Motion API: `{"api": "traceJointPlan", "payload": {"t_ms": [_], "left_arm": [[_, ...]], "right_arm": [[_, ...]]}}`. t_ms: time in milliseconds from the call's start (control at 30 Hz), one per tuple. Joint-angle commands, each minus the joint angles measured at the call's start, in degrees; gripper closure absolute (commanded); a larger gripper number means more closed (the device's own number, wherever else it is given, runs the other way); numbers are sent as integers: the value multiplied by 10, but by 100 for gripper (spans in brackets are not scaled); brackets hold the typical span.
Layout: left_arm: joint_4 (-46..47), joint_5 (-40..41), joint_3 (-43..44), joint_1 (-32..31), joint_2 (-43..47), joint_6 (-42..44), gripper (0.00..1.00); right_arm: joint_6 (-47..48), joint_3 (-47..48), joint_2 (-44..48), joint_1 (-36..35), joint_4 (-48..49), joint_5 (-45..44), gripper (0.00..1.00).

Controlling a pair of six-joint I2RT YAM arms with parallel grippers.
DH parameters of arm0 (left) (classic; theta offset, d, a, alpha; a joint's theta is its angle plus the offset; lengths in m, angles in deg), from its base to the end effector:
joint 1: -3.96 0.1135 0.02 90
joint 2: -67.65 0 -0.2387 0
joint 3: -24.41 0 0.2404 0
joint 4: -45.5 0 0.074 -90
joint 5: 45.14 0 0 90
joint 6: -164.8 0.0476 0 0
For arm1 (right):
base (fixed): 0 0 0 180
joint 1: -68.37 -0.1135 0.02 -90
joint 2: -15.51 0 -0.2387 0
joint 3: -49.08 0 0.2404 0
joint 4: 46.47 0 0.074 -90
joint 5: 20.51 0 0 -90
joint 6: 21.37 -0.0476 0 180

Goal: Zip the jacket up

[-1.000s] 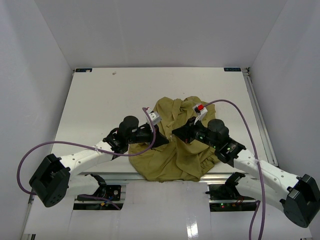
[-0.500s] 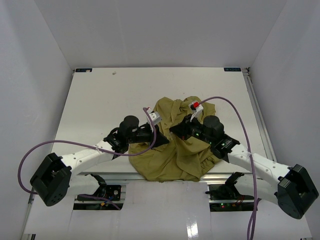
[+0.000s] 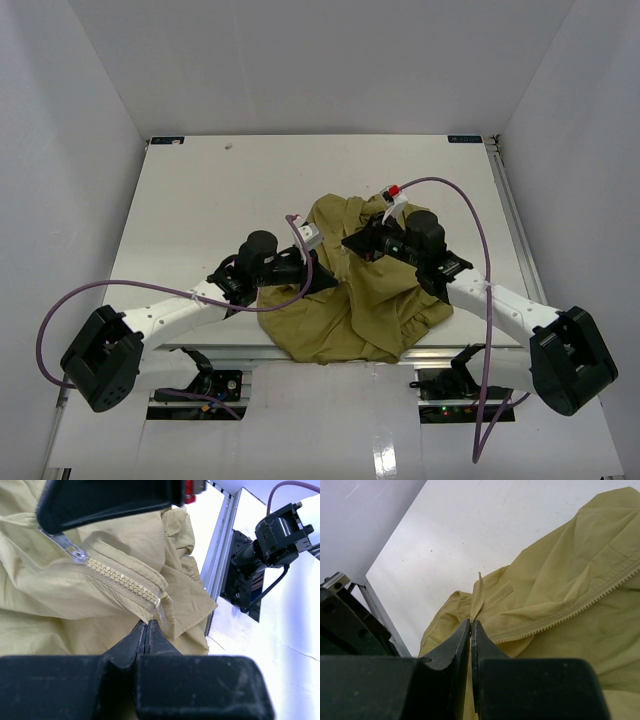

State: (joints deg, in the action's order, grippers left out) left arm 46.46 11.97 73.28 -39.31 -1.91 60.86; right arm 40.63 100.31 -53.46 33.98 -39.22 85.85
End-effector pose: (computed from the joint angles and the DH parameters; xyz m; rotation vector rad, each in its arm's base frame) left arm 0.1780 -0.2031 0.2138 0.9122 1.8377 -1.1974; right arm 0.2243 0.1698 0.2413 -0.3244 1.8374 1.0260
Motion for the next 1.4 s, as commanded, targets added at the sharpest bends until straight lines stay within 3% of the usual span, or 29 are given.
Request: {"api": "traceJointPlan", "payload": {"t_ms": [0, 533, 1000, 1367], "left_arm": [[-12, -44, -5, -8, 6, 3, 100], [-30, 10, -23, -11, 52, -27, 100], [-65, 119, -42, -24, 108, -44, 100], [-90, 265, -53, -24, 172, -64, 100]], "right_arm": [[10, 29, -24, 24, 54, -21, 92], [13, 133, -169, 139, 76, -20, 92], [35, 266, -273, 254, 93, -50, 92], [39, 412, -407, 323, 108, -61, 92]]}}
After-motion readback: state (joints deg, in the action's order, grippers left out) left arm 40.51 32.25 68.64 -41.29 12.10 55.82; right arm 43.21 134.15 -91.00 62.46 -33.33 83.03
